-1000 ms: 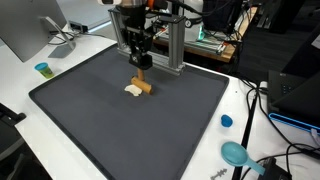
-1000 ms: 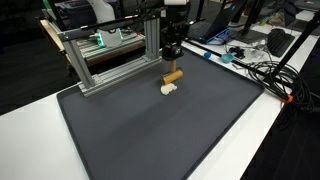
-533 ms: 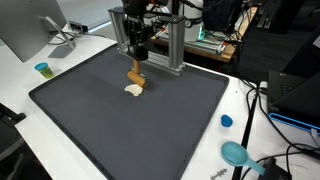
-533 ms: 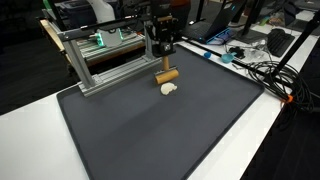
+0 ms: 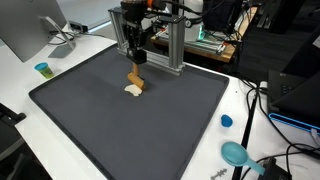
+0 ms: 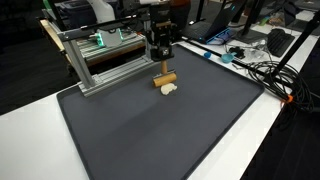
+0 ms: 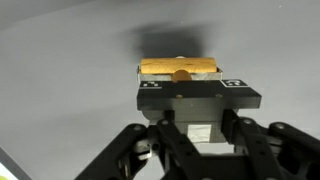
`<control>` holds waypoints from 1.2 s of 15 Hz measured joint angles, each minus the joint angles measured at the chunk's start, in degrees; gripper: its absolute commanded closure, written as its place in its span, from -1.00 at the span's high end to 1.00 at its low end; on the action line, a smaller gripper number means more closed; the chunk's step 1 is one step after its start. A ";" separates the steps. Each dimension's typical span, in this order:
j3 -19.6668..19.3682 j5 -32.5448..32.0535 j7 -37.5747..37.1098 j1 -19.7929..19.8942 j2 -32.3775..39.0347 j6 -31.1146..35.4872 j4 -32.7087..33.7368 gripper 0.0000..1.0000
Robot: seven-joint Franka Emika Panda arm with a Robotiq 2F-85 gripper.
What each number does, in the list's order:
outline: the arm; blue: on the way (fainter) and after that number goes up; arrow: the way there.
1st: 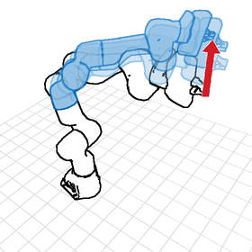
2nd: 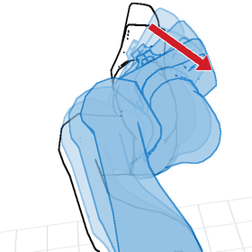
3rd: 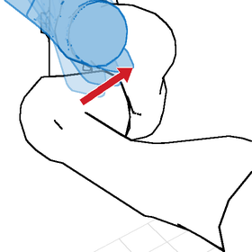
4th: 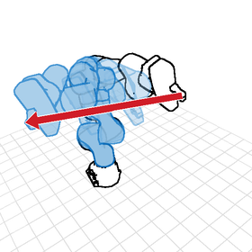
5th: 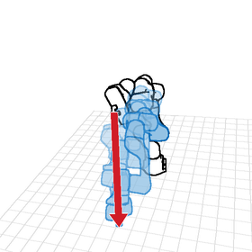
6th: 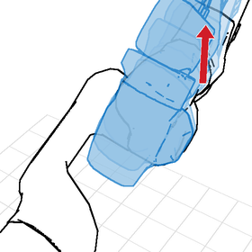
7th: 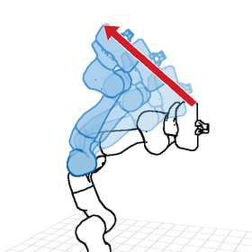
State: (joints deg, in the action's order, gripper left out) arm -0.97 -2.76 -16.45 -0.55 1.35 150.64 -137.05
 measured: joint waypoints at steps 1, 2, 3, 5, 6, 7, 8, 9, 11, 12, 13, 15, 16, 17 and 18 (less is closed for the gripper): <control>-0.03 0.00 -0.12 0.10 0.69 0.02 0.68 -0.57; -0.05 0.00 -0.15 0.15 1.32 0.01 1.26 -0.57; -0.06 0.04 -0.14 0.17 1.92 0.01 1.84 -0.57; -0.06 0.07 -0.10 0.16 3.10 -0.11 2.99 -0.57; -0.05 0.07 -0.07 0.15 3.72 -0.39 3.61 -0.57; -0.04 0.07 -0.03 0.14 4.33 -0.50 4.26 -0.57; -0.04 0.08 0.02 0.14 4.88 -0.52 4.96 -0.57; -0.05 0.08 0.02 0.14 5.48 -0.64 5.73 -0.57; -0.07 0.08 0.02 0.14 6.68 -0.86 7.27 -0.57; -0.10 0.08 0.02 0.15 7.22 -1.14 8.07 -0.57; -0.12 0.08 0.02 0.14 7.74 -1.77 8.88 -0.57; -0.13 0.15 0.02 0.14 8.60 -3.26 10.47 -0.57; -0.13 0.24 0.02 0.15 9.03 -3.82 11.19 -0.57; -0.14 0.38 0.03 0.15 9.44 -4.34 11.83 -0.57; -0.16 0.56 0.07 0.15 9.87 -4.56 12.45 -0.57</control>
State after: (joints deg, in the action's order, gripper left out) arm -1.13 -2.20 -16.38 -0.40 11.22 146.08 -124.60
